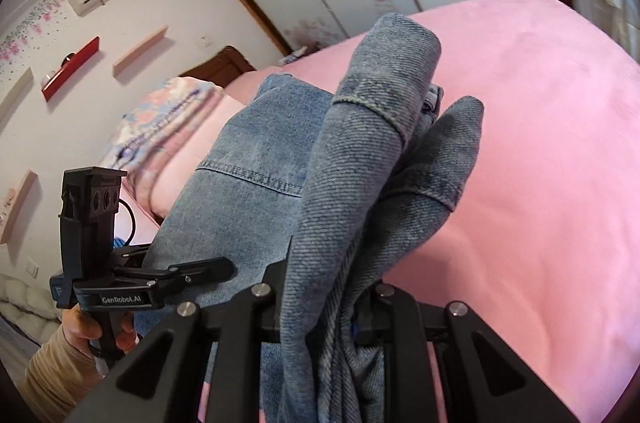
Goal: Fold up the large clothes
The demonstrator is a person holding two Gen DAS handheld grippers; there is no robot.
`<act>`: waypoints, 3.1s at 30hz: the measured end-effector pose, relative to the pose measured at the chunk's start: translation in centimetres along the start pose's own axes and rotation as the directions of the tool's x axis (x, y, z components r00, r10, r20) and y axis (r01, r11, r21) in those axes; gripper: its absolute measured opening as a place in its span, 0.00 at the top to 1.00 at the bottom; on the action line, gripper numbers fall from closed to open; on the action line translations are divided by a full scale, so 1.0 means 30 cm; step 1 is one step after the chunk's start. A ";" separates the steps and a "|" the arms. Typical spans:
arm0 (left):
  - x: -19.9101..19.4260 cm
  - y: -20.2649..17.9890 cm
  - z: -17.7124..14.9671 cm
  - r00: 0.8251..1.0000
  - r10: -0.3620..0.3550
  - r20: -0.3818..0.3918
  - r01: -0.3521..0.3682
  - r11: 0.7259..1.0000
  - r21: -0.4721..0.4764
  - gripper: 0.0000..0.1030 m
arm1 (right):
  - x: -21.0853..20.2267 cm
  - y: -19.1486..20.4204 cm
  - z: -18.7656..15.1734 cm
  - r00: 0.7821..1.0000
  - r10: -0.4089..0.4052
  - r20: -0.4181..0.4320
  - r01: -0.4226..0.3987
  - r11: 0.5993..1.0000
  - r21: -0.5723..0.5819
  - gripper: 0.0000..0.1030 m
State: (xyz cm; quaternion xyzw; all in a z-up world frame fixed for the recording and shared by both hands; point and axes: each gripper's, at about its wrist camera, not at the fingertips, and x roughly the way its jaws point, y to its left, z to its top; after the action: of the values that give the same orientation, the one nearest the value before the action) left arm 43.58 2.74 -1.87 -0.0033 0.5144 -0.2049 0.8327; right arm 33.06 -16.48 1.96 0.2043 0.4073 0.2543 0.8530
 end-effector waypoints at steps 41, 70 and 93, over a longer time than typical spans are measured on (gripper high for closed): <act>0.010 0.463 0.018 0.980 0.193 0.044 -0.188 0.977 -0.102 0.09 | 0.399 0.155 0.096 0.977 -0.179 -0.114 0.181 0.983 0.009 0.68; -0.468 -0.450 -0.647 0.940 0.299 0.167 -0.291 0.954 -0.073 0.09 | -0.479 0.407 -0.443 0.945 -0.324 0.040 0.325 0.945 -0.032 0.55; -0.492 -0.608 -0.921 0.896 0.384 0.225 -0.352 0.921 -0.167 0.09 | -0.668 0.381 -0.795 0.877 -0.463 0.129 0.471 0.882 -0.035 0.39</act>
State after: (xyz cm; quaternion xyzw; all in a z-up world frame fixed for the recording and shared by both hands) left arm 8.01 -3.20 1.69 0.0170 0.4068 -0.0094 0.9133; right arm 0.15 -16.14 6.21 0.0867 0.3855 0.0418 0.9177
